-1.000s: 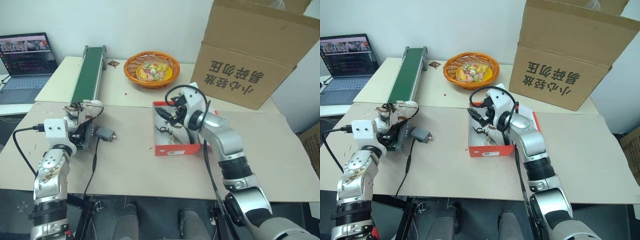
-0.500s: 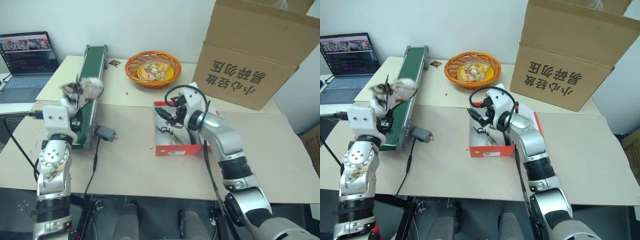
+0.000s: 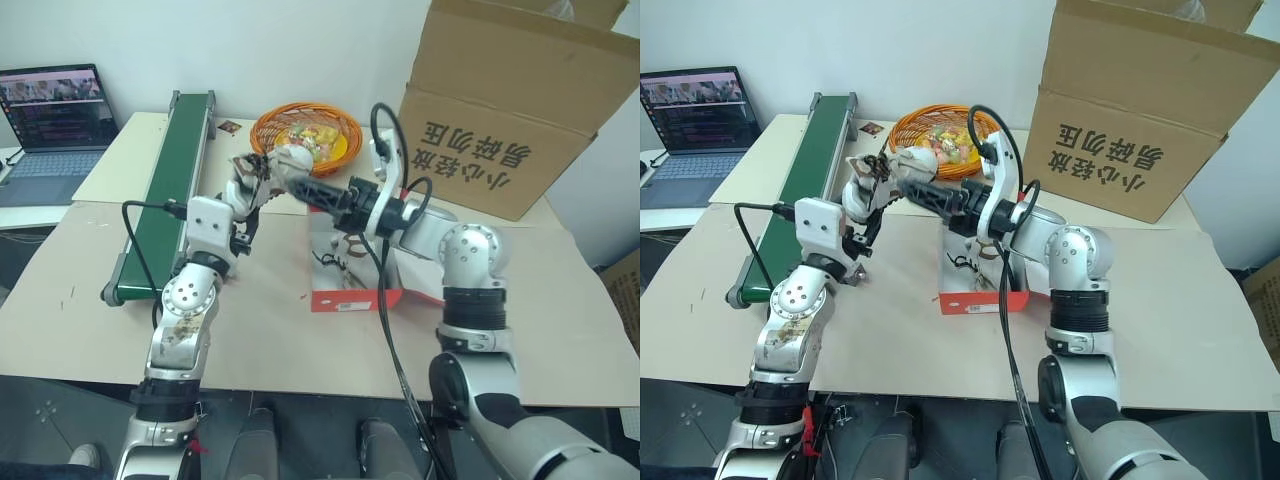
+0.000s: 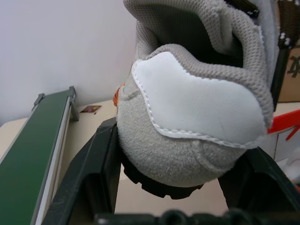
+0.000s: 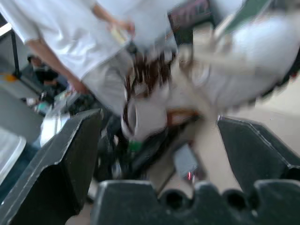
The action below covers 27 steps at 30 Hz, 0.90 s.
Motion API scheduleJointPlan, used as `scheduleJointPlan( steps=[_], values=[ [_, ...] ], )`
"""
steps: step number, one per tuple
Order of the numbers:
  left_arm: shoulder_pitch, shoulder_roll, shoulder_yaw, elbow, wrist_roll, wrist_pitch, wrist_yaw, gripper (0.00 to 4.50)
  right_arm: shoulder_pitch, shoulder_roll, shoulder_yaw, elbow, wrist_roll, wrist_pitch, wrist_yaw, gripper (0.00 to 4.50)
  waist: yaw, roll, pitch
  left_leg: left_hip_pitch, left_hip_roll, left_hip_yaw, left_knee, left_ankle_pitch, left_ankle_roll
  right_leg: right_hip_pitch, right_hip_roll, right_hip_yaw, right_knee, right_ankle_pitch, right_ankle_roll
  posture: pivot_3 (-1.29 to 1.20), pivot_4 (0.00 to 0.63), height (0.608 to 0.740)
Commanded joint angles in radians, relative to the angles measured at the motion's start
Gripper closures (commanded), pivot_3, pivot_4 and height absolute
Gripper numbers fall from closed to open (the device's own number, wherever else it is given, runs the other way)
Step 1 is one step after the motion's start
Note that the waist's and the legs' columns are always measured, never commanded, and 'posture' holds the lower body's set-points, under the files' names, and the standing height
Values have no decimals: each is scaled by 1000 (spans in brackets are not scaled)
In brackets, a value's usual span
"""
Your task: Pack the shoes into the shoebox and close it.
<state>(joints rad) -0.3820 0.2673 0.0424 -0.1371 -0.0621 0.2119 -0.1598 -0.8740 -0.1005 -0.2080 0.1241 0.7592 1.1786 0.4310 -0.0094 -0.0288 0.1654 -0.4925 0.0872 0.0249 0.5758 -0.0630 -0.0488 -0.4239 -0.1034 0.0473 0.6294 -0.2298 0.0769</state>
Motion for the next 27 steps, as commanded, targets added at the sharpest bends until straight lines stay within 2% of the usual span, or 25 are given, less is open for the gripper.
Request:
scheduleJointPlan(
  steps=[1, 5, 9, 16, 20, 27],
  values=[
    [-35, -20, -40, -3, 12, -63, -27, 2168, 16, -12, 37, 79, -38, -44, 26, 0, -1, 0, 0, 0, 0, 0, 0, 0, 0, 0, 0, 0, 0, 0, 0, 0, 150, 721],
    [-69, -43, -53, -7, -2, -53, -40, 2168, -7, -25, -2, 185, -51, -112, 45, 0, -2, 0, 0, -1, 0, 0, 0, 0, 0, -1, 0, 0, 0, 3, 6, 0, 150, 721],
    [-89, -53, -63, -33, -19, -21, -64, 2168, -92, -34, -161, 341, 25, -152, 26, 0, -1, 0, 0, -1, 0, 0, 1, 0, 0, 0, 0, 0, 0, 3, 7, 0, 150, 721],
    [-78, -25, -56, -44, -19, -10, -96, 2168, -190, -115, -310, 549, 73, -209, 27, 0, -3, 0, 0, -1, 0, -1, 1, 0, 1, 0, 0, 0, 0, 3, 8, 0, 150, 721],
    [-68, -29, -57, -47, -23, -6, -96, 2168, -228, -120, -309, 599, 52, -250, 17, 0, -3, 1, 0, -1, 0, -1, 2, 0, 1, 0, 0, 0, 0, 3, 8, 0, 150, 721],
    [-59, -44, -48, -56, -20, 5, -80, 2168, -290, -64, -305, 613, 58, -307, -27, 0, -6, 1, 0, -1, 0, -1, 1, 1, 1, 0, 1, 0, 1, 3, 8, 0, 150, 721]
  ],
)
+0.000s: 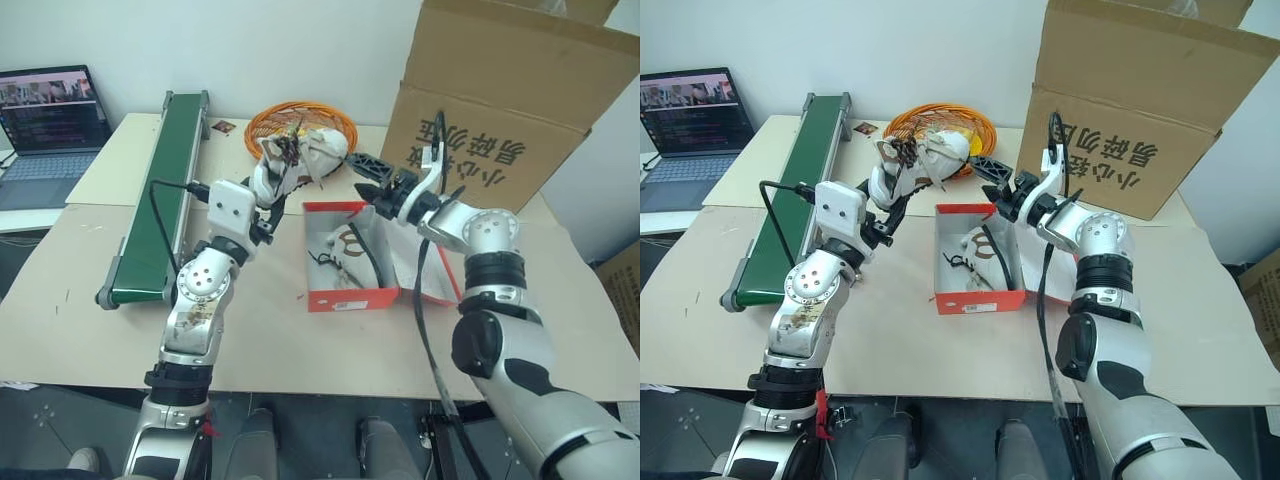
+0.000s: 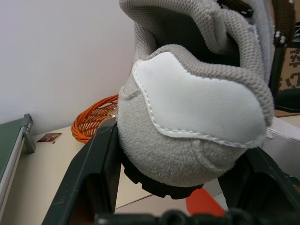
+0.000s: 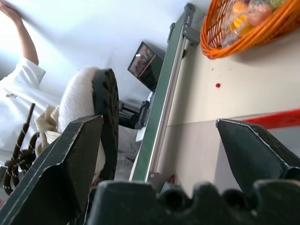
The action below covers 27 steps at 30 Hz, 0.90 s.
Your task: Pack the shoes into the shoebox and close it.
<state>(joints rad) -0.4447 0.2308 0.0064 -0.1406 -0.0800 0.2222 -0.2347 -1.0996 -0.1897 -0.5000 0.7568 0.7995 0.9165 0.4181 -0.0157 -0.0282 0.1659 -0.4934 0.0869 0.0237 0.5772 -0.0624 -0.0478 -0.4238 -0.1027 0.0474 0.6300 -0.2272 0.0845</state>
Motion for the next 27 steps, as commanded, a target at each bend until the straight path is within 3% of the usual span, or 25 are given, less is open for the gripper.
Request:
scheduleJointPlan(
  steps=[1, 11, 19, 27],
  values=[
    [6, -8, -14, -55, -1, -4, -5, 2168, -74, 39, -7, -27, 16, -53, -20, 0, 0, 0, 0, 0, 0, 0, 0, 0, 0, 0, 0, 0, 0, 0, 0, 0, 150, 721],
    [-11, -21, 5, -54, -14, 20, 5, 2168, -112, 139, 10, -90, 47, -40, -71, 0, 5, 0, 0, 0, 0, 0, 0, 0, 0, 0, 0, 0, 0, 0, 0, 0, 150, 721],
    [26, -7, 20, -74, -16, 28, -10, 2168, -121, 90, -61, -39, 88, -43, -89, 0, 4, 0, 0, 0, 0, 0, 0, 0, 0, 0, 0, 0, 0, 0, 0, 0, 150, 721],
    [36, -36, -7, -95, -8, 41, -4, 2168, -129, 84, -24, -42, 53, -43, -85, 0, 3, 0, 0, 0, 0, -1, 0, 0, 0, 0, 0, -1, 0, 0, 0, 0, 150, 721]
  ],
)
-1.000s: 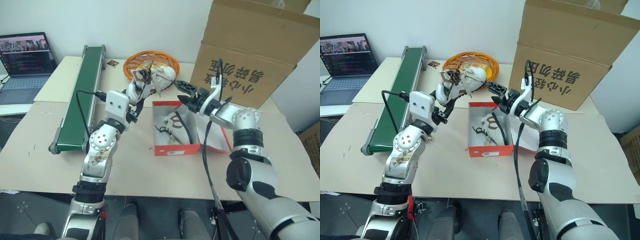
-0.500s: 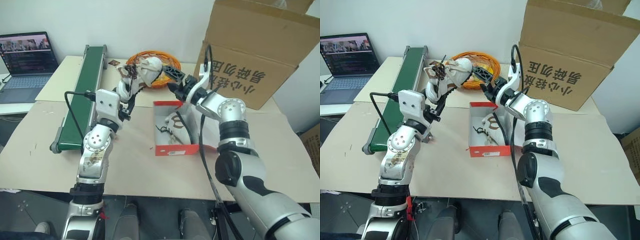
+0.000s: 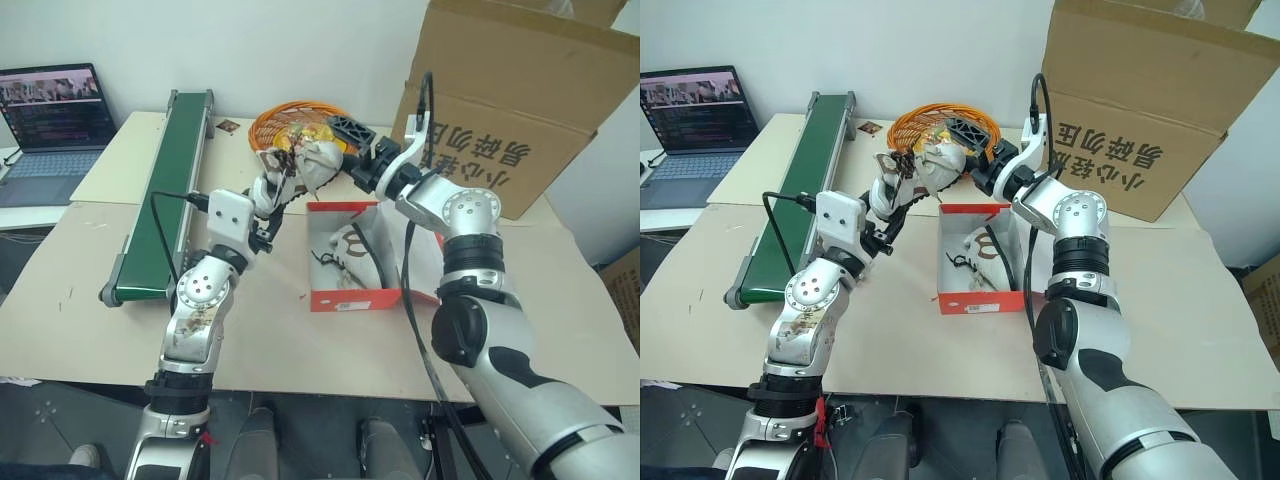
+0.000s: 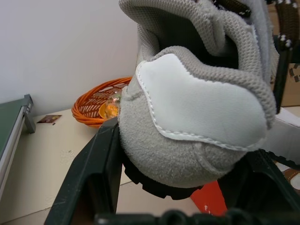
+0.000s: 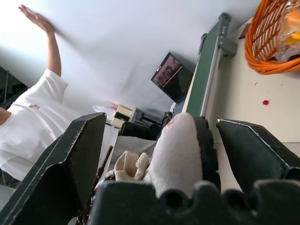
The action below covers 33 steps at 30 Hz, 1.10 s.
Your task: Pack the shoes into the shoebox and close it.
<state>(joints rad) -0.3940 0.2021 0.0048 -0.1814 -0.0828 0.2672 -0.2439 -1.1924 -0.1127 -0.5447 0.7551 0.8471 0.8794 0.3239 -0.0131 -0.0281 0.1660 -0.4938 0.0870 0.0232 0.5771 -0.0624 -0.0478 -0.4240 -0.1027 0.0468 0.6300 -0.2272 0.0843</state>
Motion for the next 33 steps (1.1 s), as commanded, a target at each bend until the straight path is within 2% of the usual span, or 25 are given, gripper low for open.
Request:
scheduleJointPlan(
  steps=[1, 7, 15, 18, 26, 33],
  values=[
    [-15, -8, -5, -54, -5, -4, 5, 2168, -35, 11, 28, -47, 4, -3, 9, 0, -1, 0, 0, 0, 0, 0, 0, 0, 0, 0, 0, 0, 0, 0, 0, 0, 150, 721],
    [-30, -1, 7, -38, -5, -6, 4, 2168, 10, 84, 113, -85, -32, 16, 2, 0, -3, 0, 0, 0, 0, 0, 0, 0, 0, 0, 0, 0, 1, 0, 0, 0, 150, 721],
    [-31, 0, 4, -36, -2, -7, 2, 2168, 33, 124, 132, -101, -38, 35, -14, 0, 4, 0, 0, -1, 0, -1, 0, 0, 0, 0, 0, -1, 0, 0, 0, 0, 150, 721],
    [-30, 1, 7, -38, -3, -7, 4, 2169, 35, 131, 125, -111, -30, 35, -23, 688, 3, 0, 0, -1, 0, -1, 1, 0, 0, 1, 0, -1, 0, 0, 0, 0, 150, 721],
    [-36, 3, 9, -29, -2, -7, 3, 2169, 28, 137, 109, -151, -2, 41, -25, 3306, 1, 0, 0, -1, 0, -1, 1, 0, 0, 0, 0, -1, 0, 0, 0, 0, 150, 721],
    [-31, 9, 4, -9, 8, 45, 10, 2169, 13, 122, 65, -112, 4, 12, -33, 3306, 1, 0, 0, -1, 0, -1, 1, 0, 0, 0, 0, -1, 0, 0, 0, 0, 150, 721]
  ],
)
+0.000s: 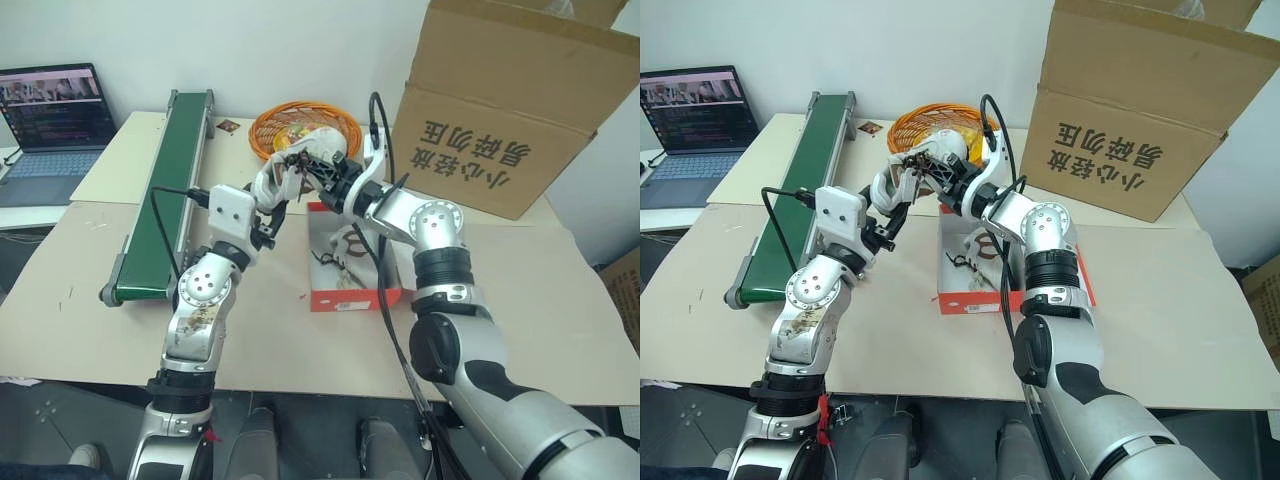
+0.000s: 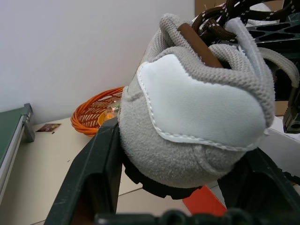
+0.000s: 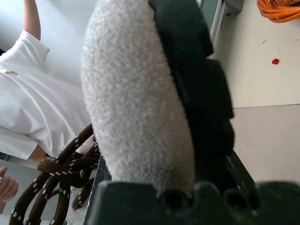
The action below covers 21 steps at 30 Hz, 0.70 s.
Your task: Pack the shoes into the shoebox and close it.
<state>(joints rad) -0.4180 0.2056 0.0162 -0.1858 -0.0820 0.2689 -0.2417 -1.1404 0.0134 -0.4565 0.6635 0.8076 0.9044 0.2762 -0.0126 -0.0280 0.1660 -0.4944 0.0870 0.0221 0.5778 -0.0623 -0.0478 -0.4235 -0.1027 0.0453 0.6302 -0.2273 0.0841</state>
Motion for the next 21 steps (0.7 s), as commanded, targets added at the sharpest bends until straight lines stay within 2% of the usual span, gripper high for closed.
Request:
scheduleJointPlan(
  steps=[1, 4, 6, 9, 12, 18, 21],
  values=[
    [-4, 7, -9, -1, 13, 43, 10, 2169, -40, -4, -24, -18, 41, -16, 14, 3306, 0, 0, 0, 0, 0, 0, 0, 0, 0, 0, 0, 0, 0, 0, 0, 0, 150, 721],
    [5, 6, -9, -8, 8, 53, 6, 2169, -42, -11, -32, -6, 38, -20, 12, 3306, 0, 0, 0, 0, 0, 0, 0, 0, 0, 0, 0, 0, 0, 0, 0, 0, 150, 721],
    [6, 3, -3, -16, -1, 47, 6, 1241, -42, -13, -33, -2, 36, -22, 10, 3384, 0, 0, 0, 0, 0, 0, 0, 0, 0, 0, 0, 0, 0, 0, 0, 0, 150, 721],
    [5, 8, -6, -34, -21, 67, -18, 93, -37, -21, -42, -3, 36, -26, 5, 3384, 0, 0, 0, 0, 0, 0, 0, 0, 0, 0, 0, 0, 0, 0, 0, 0, 150, 721],
    [17, 16, 12, -36, -33, 85, -25, 30, -57, -50, -86, 35, 45, -59, -9, 3384, 0, 0, 0, 0, 0, 0, 0, 0, 0, 0, 0, 0, 0, 0, 0, 0, 150, 721],
    [55, 49, 39, -47, -25, 84, -14, 30, -162, -186, -178, 218, 14, -266, -36, 3384, 2, 0, 0, 0, 0, 0, 0, 0, 0, 0, 0, 0, -1, 0, 0, 0, 150, 721],
    [74, 59, 42, -44, -18, 79, -6, 30, -218, -280, -77, 232, -79, -270, 58, 3384, -2, 0, 0, -1, 0, 0, -1, 0, 0, 0, 0, 0, -1, -1, -1, 0, 150, 721]
  ],
)
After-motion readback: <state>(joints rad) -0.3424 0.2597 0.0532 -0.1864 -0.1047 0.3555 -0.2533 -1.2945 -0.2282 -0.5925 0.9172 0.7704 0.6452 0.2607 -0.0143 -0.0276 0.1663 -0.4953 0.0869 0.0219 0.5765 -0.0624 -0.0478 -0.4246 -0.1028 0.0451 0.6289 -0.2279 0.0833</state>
